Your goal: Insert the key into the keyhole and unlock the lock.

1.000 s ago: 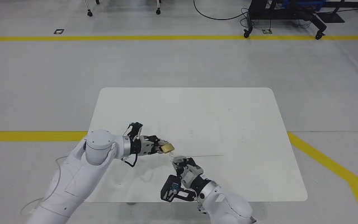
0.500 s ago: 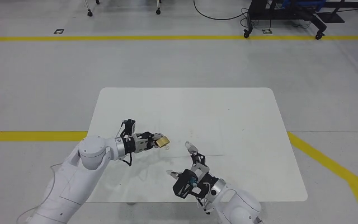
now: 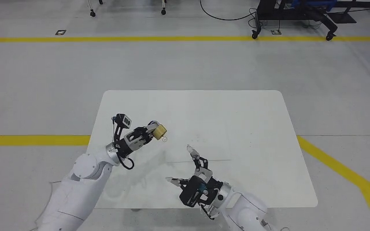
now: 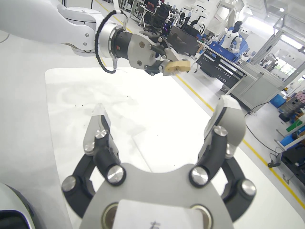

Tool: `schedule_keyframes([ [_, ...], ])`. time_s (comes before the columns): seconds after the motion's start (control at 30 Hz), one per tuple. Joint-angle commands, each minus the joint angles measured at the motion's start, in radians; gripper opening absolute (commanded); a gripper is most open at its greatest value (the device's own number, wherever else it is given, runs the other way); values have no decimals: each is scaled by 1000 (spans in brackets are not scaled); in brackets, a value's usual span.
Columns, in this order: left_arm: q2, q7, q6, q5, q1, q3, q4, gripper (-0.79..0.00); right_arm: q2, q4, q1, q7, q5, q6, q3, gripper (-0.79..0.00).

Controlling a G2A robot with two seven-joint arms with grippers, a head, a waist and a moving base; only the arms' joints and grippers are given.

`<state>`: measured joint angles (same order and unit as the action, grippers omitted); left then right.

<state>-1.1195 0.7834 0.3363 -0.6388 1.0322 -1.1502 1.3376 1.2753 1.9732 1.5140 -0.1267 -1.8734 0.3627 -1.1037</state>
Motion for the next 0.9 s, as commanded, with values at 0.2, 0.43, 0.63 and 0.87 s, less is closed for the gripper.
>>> schedule_keyframes([
  [0.2, -11, -28, 27, 78, -18, 23, -18, -785, 12, -56, -33, -6, -95, -186, 54, -409],
  [0.43, -14, -53, 31, 153, -11, 29, 7, -785, 19, -89, -51, 9, -128, -247, 85, -440],
  [0.63, -15, -47, 18, 164, -5, 25, 18, -785, 22, -101, -63, 29, -128, -259, 91, -560],
  [0.87, -17, -19, 7, 171, -6, 19, 26, -785, 26, -107, -79, 52, -118, -267, 91, -613],
])
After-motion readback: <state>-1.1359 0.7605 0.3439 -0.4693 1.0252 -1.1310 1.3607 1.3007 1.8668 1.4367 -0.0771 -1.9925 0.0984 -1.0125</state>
